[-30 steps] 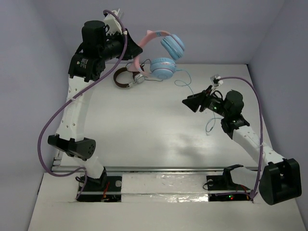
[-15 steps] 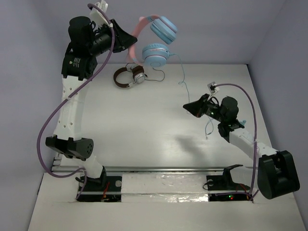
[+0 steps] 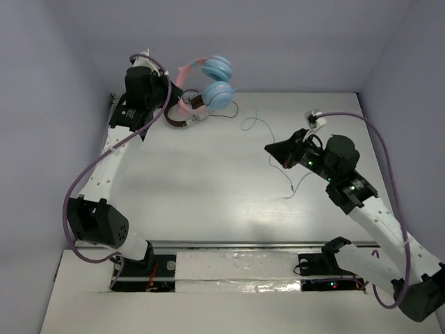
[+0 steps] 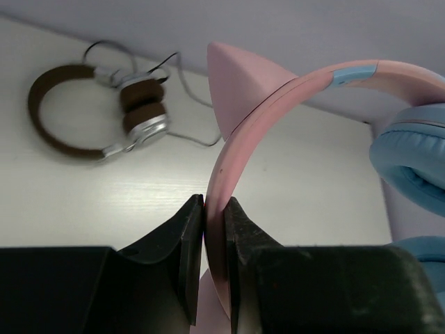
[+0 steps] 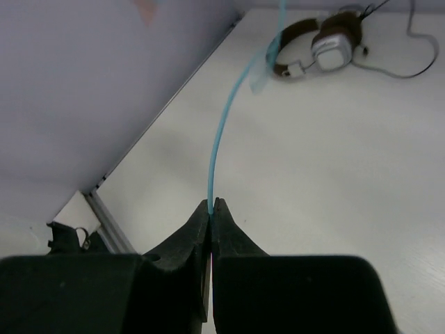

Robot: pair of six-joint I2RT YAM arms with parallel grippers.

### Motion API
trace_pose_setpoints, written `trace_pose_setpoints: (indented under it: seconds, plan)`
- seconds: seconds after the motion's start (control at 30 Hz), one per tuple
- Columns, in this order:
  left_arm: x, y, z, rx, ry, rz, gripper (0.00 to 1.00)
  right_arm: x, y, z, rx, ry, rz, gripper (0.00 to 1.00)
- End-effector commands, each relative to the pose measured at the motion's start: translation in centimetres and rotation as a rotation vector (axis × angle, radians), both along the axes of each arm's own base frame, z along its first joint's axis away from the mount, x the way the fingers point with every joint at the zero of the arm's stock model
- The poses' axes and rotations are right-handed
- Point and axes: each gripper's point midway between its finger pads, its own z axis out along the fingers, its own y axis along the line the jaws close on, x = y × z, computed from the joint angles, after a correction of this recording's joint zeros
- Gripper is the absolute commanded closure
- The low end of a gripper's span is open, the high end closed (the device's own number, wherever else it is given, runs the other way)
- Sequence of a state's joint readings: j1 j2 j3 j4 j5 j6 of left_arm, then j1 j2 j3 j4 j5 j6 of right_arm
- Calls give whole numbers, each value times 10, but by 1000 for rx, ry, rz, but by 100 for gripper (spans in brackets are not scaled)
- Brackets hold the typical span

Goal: Wrap the headphones

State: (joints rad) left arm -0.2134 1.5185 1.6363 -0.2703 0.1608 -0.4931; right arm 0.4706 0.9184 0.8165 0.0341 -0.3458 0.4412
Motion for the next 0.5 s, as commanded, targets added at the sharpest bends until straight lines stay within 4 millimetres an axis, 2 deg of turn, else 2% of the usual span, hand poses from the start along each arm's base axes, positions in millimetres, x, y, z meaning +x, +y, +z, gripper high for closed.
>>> trace_pose_setpoints:
  seconds: [0.0,0.03,0.07,0.1,0.13,0.17,0.2,0.23,0.27,0.3,0.33,0.4,0.43,0.47]
  plan:
    - [-6,13,32,-68,-174,117,100,-3,-39,41,-95,-29,-201,100]
    - [-12,4,6,-58,-142,122,100,-4,-46,71,-89,-81,-228,100]
    - [-13,0,-2,-55,-143,136,100,-6,-49,82,-100,-105,-233,100]
    - [-14,-7,-17,-28,-123,134,100,-3,-50,81,-144,-94,-233,100]
    - [-21,-29,-37,0,-89,95,100,0,-51,87,-170,-107,-239,100]
    - [-22,-32,-51,39,-64,119,100,7,-54,92,-222,-131,-256,100]
    - [-25,-38,-62,67,-47,114,100,6,-59,111,-247,-134,-270,100]
    - [-28,-44,-71,86,-33,110,100,20,-55,103,-290,-98,-275,100]
    - [-35,-52,-88,102,-12,96,100,26,-61,107,-323,-103,-320,100]
    - [-38,-55,-95,103,-3,84,100,27,-60,117,-334,-112,-324,100]
    - [-40,-55,-99,105,1,80,100,30,-60,118,-349,-117,-326,100]
    - [-52,-67,-120,118,36,20,100,35,-50,112,-391,-114,-285,100]
    - [-56,-68,-134,133,65,0,100,36,-49,116,-393,-120,-283,100]
    - [-64,-78,-143,134,82,-43,100,39,-42,111,-414,-123,-253,100]
